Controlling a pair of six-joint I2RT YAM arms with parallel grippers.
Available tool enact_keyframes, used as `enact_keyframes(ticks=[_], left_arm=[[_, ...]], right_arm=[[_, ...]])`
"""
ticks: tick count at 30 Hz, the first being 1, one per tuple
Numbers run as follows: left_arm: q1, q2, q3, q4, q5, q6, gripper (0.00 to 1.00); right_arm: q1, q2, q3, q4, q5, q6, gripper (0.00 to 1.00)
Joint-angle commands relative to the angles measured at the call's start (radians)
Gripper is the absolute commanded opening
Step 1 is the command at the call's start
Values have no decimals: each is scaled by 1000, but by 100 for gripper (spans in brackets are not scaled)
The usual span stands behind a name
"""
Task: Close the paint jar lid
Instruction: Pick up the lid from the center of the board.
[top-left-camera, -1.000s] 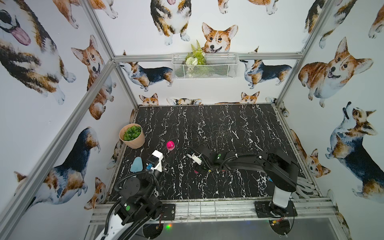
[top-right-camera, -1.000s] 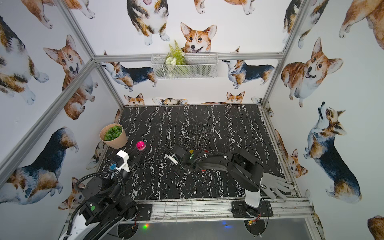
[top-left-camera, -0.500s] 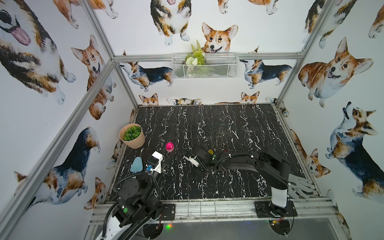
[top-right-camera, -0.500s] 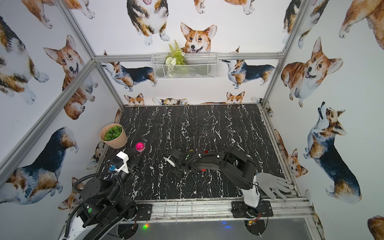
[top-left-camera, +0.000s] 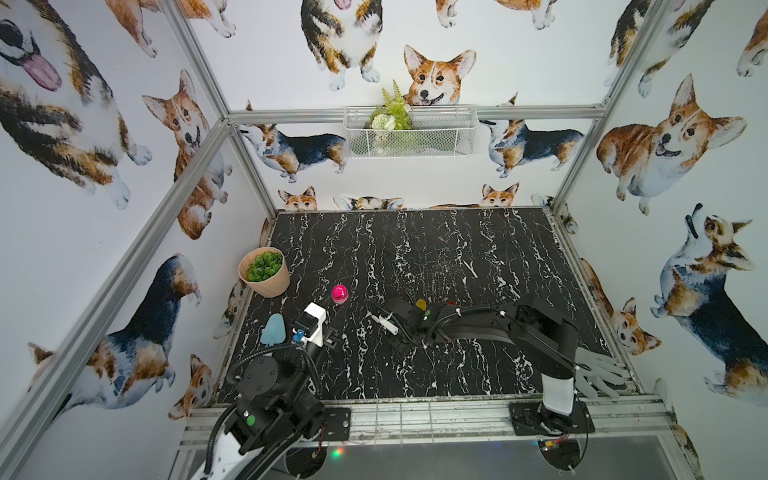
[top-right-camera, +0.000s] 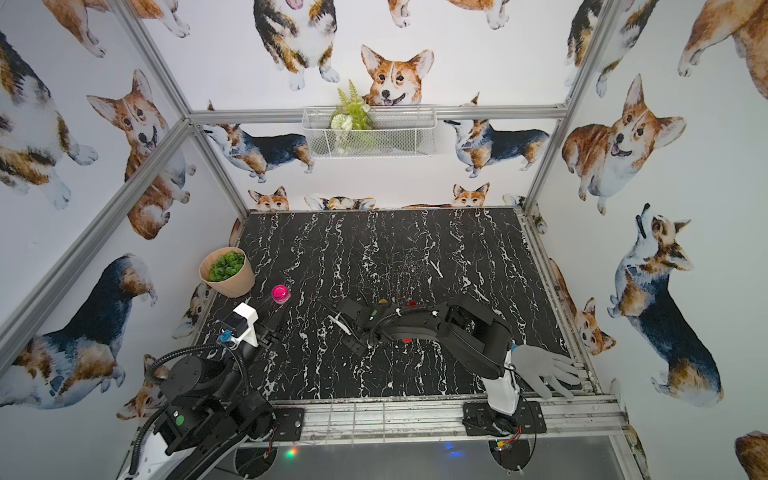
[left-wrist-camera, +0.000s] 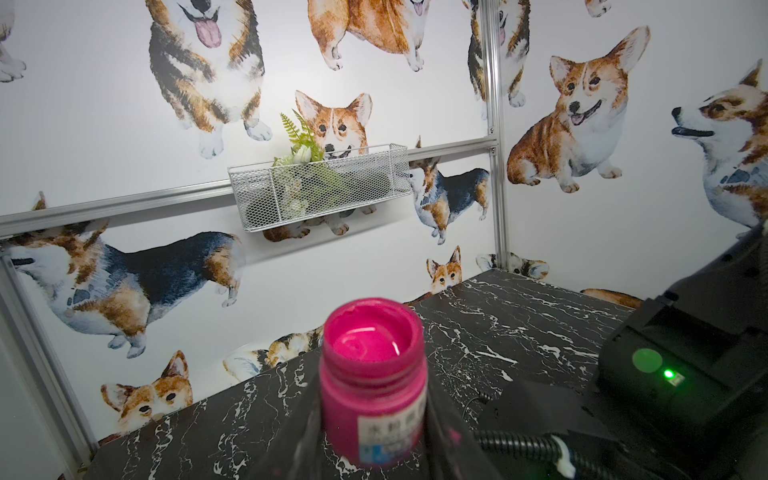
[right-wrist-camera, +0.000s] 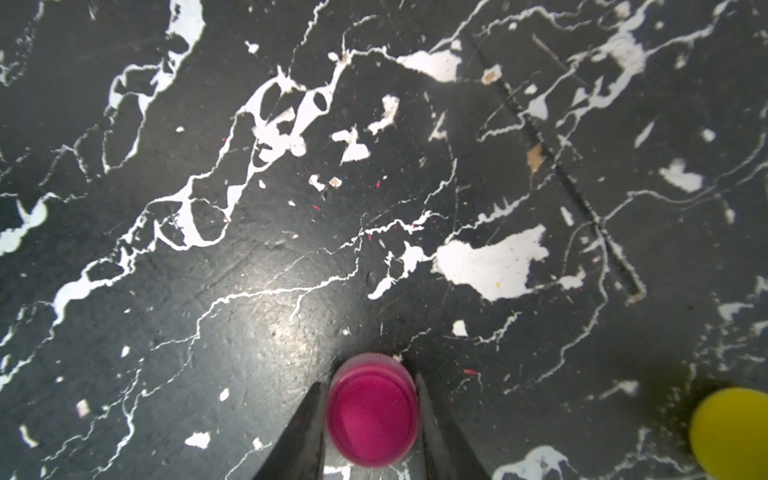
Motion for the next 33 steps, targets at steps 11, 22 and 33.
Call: enact_keyframes(ticks=[11,22,33], left_arm=[[1,4,3,15,15,14,37],[1,3,0,16,13,14,37],[1,57,-31,59,15,10,37]], right_arm=[[6,15,20,-42,15,5,36],[7,-3,25,-65,52,10,30],[-58,-161,34,-162,-27,-9,30]])
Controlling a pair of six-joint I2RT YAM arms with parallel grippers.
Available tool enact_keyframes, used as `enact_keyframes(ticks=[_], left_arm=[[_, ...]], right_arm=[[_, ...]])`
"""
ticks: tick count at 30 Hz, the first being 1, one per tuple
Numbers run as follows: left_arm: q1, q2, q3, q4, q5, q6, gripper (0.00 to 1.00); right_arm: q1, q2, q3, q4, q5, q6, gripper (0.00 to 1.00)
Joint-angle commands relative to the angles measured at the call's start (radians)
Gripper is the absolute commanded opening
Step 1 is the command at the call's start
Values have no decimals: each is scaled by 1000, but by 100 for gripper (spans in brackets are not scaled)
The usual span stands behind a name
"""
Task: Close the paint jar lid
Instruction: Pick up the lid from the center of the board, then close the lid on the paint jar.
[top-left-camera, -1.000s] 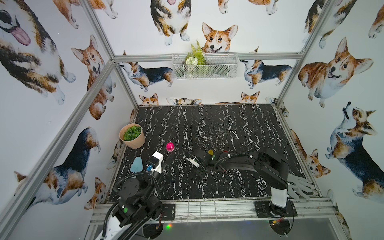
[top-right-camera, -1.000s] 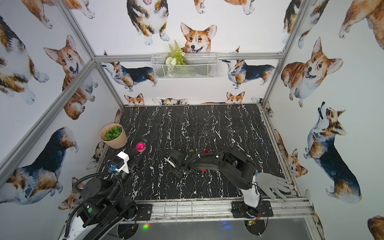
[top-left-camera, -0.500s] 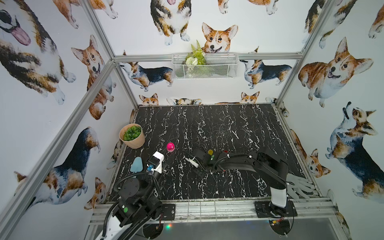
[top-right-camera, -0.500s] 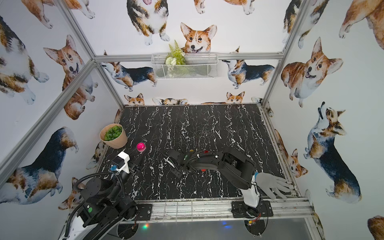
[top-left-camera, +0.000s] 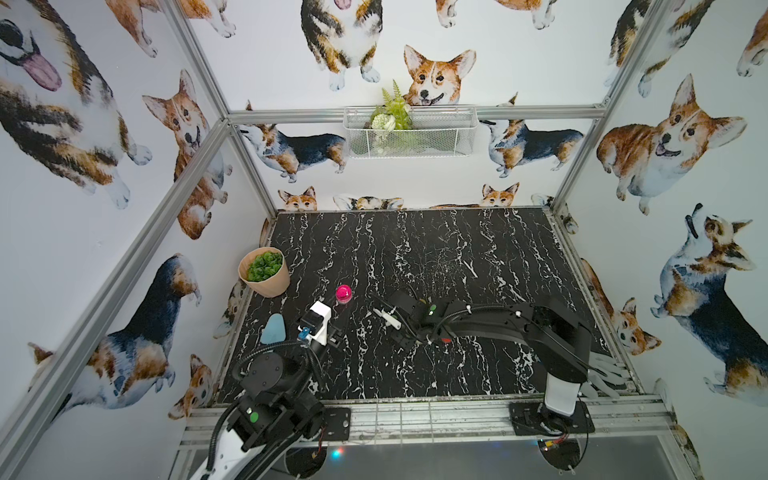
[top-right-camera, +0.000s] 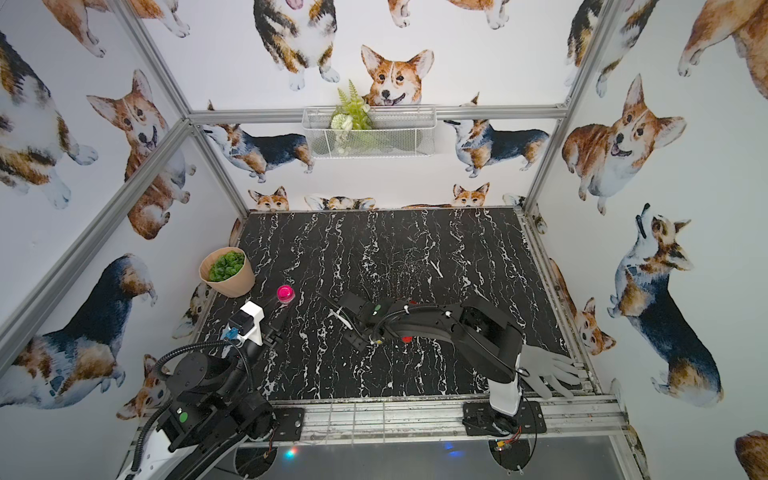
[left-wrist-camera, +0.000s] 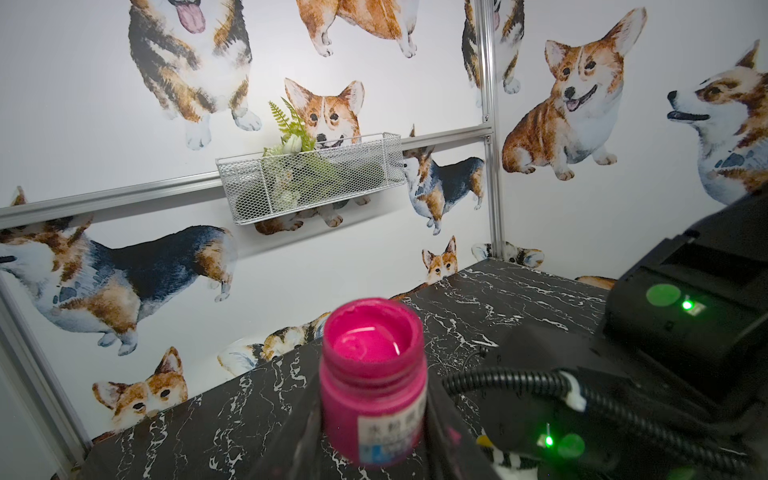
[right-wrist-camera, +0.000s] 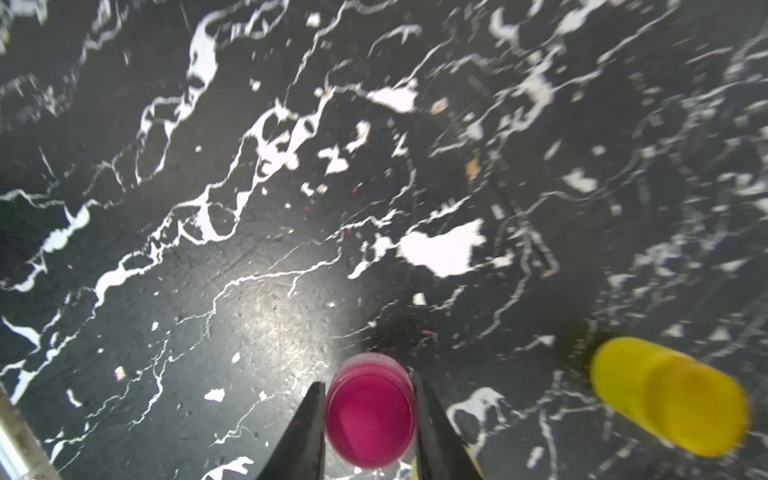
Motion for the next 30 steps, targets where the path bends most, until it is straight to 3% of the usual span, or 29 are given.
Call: enact_keyframes(ticks=[1,10,30], left_arm=[[1,31,-23,66,8,4,37],[1,109,-122,198,46,-24,38],[1,379,-222,438,186,-52,37]], right_arm=[[-37,-76,21,-91,-50,-16,30],[-128,-261,87,-228,-147,-71,30],[-129,-332,235,-269,-285,-114,31]])
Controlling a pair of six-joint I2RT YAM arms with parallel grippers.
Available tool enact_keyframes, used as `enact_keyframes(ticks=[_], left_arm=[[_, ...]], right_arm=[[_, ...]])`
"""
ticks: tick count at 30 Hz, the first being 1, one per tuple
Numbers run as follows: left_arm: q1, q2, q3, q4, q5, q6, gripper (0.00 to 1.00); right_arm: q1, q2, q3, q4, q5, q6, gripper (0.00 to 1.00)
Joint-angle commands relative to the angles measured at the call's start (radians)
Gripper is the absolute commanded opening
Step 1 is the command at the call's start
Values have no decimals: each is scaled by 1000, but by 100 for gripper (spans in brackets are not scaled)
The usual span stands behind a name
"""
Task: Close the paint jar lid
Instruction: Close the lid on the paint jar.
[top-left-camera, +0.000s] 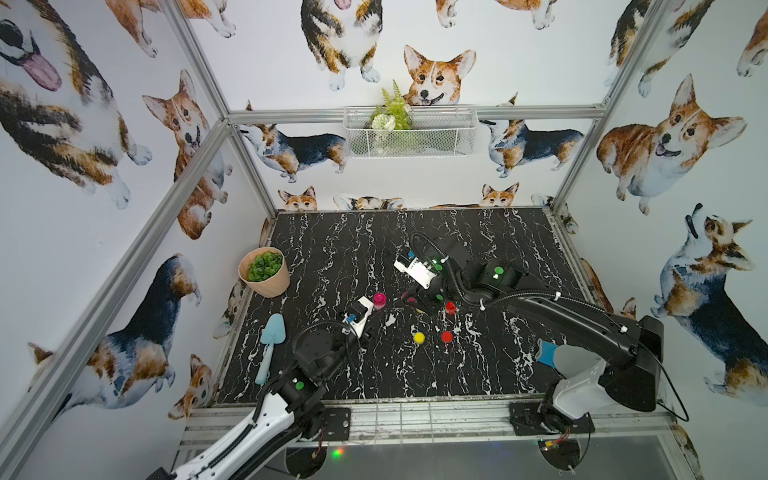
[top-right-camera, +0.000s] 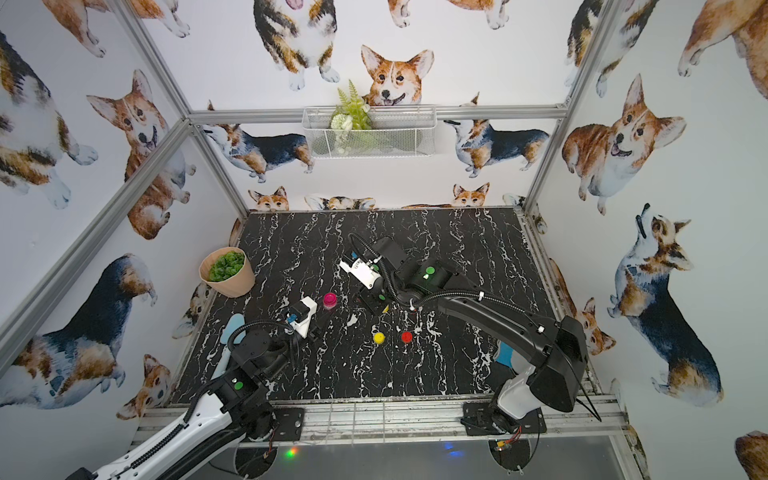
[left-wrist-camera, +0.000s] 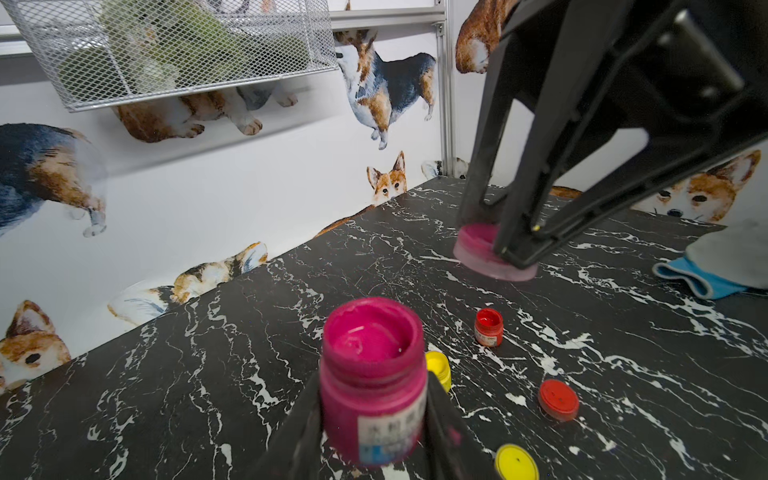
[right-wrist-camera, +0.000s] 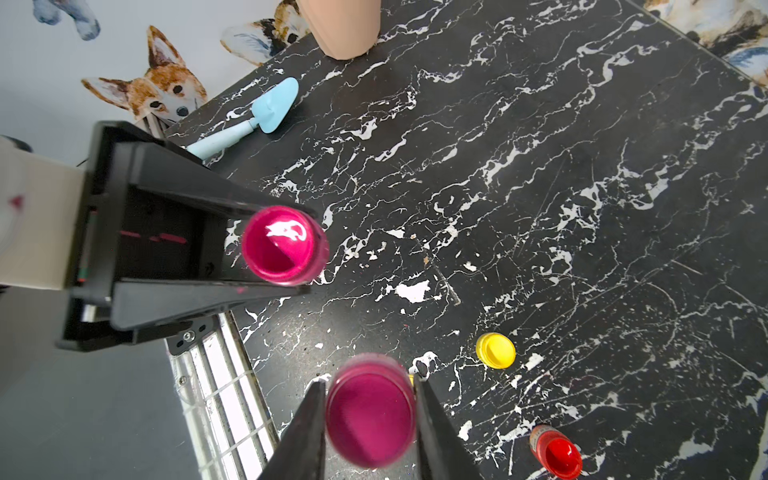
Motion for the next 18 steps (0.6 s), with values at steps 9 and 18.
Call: enact_keyframes(ticks=[9,18], left_arm=[[1,96,29,102,101,14,37],[1,108,40,101,106,22,37]], right_arm=[[26,52,79,3,-76,-51,31],[41,91,107,18,-61,-54,30]])
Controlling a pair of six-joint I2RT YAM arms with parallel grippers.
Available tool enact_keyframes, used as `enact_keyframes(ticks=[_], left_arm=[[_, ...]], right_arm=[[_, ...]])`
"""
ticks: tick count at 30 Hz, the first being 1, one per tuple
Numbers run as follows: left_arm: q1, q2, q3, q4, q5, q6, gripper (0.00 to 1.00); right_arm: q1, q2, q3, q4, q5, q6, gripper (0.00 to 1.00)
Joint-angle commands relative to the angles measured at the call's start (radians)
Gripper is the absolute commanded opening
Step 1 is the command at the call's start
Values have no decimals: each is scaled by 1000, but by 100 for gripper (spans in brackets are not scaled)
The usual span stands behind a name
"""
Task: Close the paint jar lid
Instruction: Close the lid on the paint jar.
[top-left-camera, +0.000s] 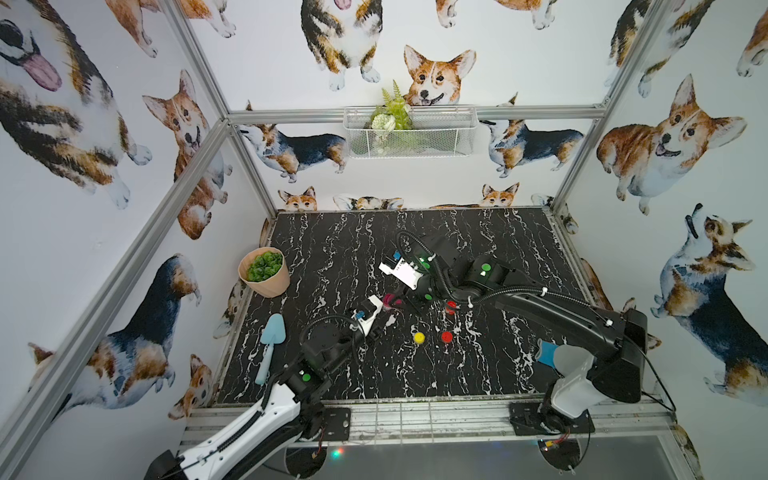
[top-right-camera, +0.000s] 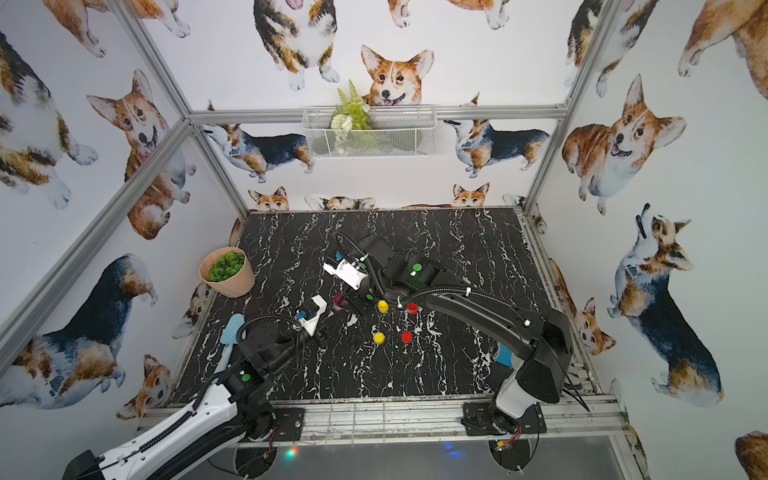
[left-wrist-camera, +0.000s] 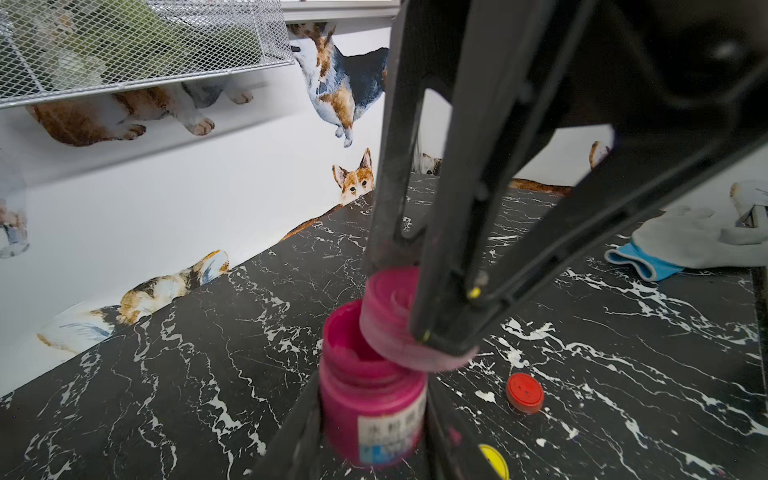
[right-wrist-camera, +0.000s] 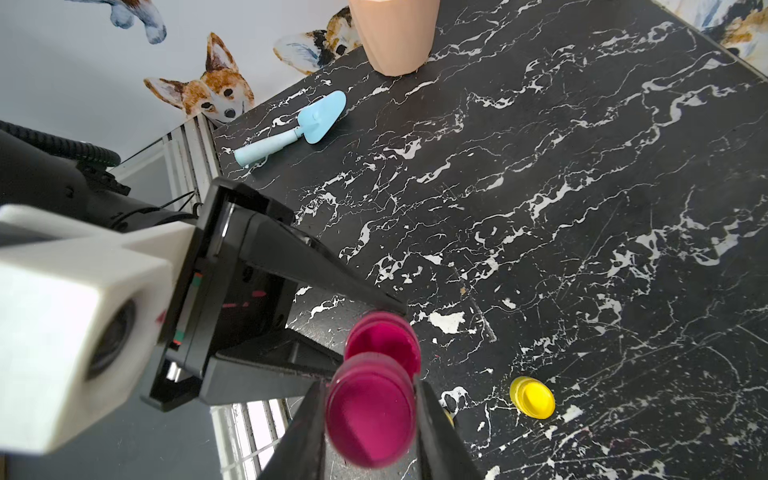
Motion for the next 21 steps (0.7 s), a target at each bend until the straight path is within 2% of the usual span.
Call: enact_keyframes(ticks=[1,21], left_arm=[[1,-3,9,43,12,14,38],[1,-15,11,33,17,24,37]], right_arm=[[3,7,17,16,3,-28,31],[4,49,47,19,0,-35,30]])
